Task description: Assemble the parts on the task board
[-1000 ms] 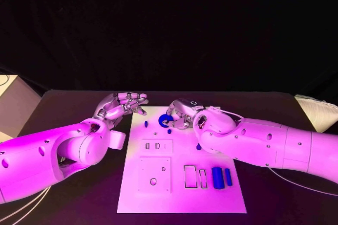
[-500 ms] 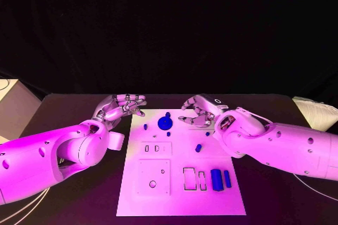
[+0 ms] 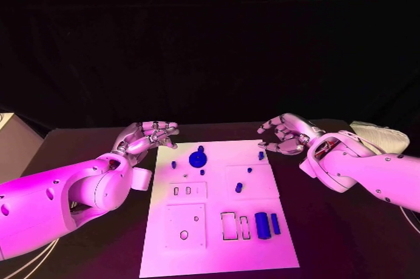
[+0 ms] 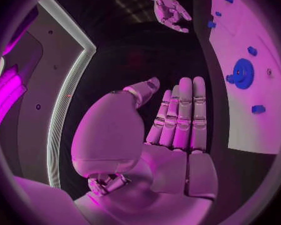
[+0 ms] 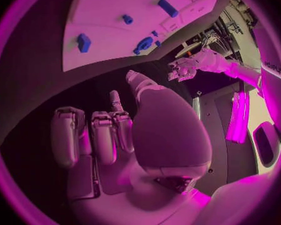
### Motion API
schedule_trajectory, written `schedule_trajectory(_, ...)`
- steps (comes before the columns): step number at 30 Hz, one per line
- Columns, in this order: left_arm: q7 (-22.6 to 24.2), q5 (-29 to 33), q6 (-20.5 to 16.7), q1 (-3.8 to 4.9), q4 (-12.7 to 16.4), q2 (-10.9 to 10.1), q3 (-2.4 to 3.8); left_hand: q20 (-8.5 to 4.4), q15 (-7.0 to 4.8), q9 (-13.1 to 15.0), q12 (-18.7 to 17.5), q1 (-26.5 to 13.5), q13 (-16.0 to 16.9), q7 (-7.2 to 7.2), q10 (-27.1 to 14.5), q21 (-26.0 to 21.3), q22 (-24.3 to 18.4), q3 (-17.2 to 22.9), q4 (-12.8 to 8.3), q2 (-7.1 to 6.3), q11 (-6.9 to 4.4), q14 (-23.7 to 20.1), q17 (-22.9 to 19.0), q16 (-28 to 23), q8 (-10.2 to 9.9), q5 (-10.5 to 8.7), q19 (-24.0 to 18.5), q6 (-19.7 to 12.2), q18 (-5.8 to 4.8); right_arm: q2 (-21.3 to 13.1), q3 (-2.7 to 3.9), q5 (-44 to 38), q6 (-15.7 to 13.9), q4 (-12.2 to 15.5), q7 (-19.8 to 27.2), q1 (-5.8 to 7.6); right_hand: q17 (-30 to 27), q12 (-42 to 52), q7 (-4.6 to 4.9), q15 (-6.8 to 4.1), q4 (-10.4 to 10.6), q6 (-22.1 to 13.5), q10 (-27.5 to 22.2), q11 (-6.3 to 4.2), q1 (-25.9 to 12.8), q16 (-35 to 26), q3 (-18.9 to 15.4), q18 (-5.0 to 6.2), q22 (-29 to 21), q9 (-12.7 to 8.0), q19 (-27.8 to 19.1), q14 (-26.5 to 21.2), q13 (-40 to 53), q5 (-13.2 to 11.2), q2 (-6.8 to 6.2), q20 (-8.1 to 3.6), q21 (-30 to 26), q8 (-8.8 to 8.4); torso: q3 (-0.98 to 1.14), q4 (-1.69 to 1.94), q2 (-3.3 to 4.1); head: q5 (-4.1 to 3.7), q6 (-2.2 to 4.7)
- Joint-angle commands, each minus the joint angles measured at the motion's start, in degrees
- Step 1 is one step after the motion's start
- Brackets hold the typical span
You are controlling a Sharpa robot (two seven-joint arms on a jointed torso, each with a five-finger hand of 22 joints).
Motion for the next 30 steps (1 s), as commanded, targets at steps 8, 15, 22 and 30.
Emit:
schedule_trajectory(8, 0.52, 0.49, 2.18, -0.03, -0.15, 0.21, 0.01, -0.01, 0.07, 0.06, 0.05, 0.04, 0.0, 0.19, -0.23, 0.29, 0.15, 0.39, 0.05, 0.66, 0.0, -0.16, -0.16, 0.29, 0.32, 0.17, -0.62, -0.05, 0.62, 0.35, -0.31, -0.41, 5.15, -5.2, 4.57, -2.81, 12.94, -0.59, 0.25, 0.54, -0.63, -1.07, 1.74, 0.62, 1.29, -0.05, -0.17, 0.62, 7.28, -0.2, 1.33, 5.43, 11.32, 0.34, -0.18, 0.48, -0.5, -0.7, 0.47, -0.27, -0.08, -0.42, -0.7)
schedule_trajectory(15, 0.27, 0.47, 2.14, -0.07, -0.24, 0.23, 0.0, -0.01, 0.07, 0.06, 0.05, 0.1, 0.0, 0.26, -0.25, 0.4, 0.24, 0.52, -0.04, 0.72, 0.03, -0.21, -0.23, 0.31, 0.31, 0.17, -0.73, -0.07, 0.62, 1.99, -0.35, -2.52, 4.67, -8.01, 3.91, -4.3, 12.9, -0.68, 0.32, 0.59, -0.67, -1.28, 1.65, 0.68, 1.44, -0.07, -0.24, 0.64, 7.21, -0.24, 1.29, 5.42, 11.24, 0.43, -0.13, 0.51, -0.59, -0.82, 0.37, -0.11, 0.02, -0.38, -0.97)
schedule_trajectory(22, 0.11, 0.44, 2.11, -0.08, -0.27, 0.17, 0.0, -0.02, 0.1, 0.06, 0.01, 0.22, -0.03, 0.37, -0.33, 0.63, 0.43, 0.81, -0.19, 0.91, 0.1, -0.26, -0.37, 0.37, 0.28, 0.18, -0.9, -0.12, 0.63, 3.9, -0.36, -3.19, 3.09, -9.76, 3.37, -5.55, 12.89, -0.31, 0.33, 0.63, -0.51, -1.08, 2.02, 0.71, 1.53, -0.07, -0.09, 0.55, 7.52, -0.19, 1.51, 5.41, 11.56, 1.06, 0.39, 0.58, -0.28, -0.72, 0.61, -0.11, 0.35, -0.17, -1.23)
schedule_trajectory(30, 0.02, 0.4, 2.11, -0.08, -0.34, 0.1, 0.0, -0.02, 0.11, 0.07, 0.01, 0.27, -0.03, 0.39, -0.33, 0.72, 0.5, 0.89, -0.26, 0.94, 0.11, -0.27, -0.41, 0.39, 0.27, 0.18, -0.95, -0.12, 0.63, 4.83, -0.35, -3.8, 1.34, -10.33, 2.46, -5.87, 13.0, -0.14, 0.32, 0.62, -0.48, -0.85, 2.2, 0.68, 1.66, -0.04, 0.21, 0.5, 7.69, -0.14, 1.64, 5.44, 11.69, 1.22, 0.77, 0.58, -0.1, -0.6, 0.65, 0.0, 0.64, -0.2, -1.31)
